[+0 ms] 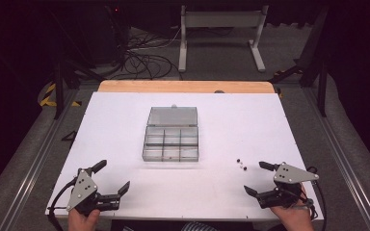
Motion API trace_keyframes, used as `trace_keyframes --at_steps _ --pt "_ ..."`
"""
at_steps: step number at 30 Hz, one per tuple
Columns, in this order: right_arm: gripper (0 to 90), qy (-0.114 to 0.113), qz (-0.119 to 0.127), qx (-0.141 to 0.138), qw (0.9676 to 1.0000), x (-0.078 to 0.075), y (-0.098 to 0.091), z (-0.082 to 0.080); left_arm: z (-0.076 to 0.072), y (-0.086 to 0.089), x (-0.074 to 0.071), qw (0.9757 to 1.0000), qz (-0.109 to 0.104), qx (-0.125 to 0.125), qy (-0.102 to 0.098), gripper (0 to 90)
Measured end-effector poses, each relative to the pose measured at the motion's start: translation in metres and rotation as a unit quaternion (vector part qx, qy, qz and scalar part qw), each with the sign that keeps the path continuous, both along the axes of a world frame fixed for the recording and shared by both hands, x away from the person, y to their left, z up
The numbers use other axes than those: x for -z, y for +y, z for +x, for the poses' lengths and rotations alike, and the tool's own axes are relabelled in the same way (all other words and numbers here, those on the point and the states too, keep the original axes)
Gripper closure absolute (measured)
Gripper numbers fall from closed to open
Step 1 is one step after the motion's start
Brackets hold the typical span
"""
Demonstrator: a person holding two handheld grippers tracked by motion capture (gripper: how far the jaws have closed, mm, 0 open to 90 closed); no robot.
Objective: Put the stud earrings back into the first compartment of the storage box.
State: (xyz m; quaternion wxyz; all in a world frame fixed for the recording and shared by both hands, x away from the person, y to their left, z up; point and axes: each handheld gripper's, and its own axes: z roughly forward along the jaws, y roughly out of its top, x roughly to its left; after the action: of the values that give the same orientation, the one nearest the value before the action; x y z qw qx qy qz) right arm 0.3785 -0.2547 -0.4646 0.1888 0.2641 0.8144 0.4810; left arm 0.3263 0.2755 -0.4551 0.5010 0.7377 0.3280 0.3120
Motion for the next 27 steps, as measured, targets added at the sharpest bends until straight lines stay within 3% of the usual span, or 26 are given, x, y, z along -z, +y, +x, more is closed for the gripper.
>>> trace_keyframes --at_steps 19,27 --pt "9.0 0.007 -0.01 -0.004 0.9999 -0.006 0.002 0.002 -0.001 -0.001 0.0 1.0 0.007 0.003 0.001 3.9" --pt "10.7 0.023 -0.025 -0.003 0.9994 -0.024 0.012 0.018 0.0 -0.001 0.0 0.9999 0.011 0.002 0.001 3.9"
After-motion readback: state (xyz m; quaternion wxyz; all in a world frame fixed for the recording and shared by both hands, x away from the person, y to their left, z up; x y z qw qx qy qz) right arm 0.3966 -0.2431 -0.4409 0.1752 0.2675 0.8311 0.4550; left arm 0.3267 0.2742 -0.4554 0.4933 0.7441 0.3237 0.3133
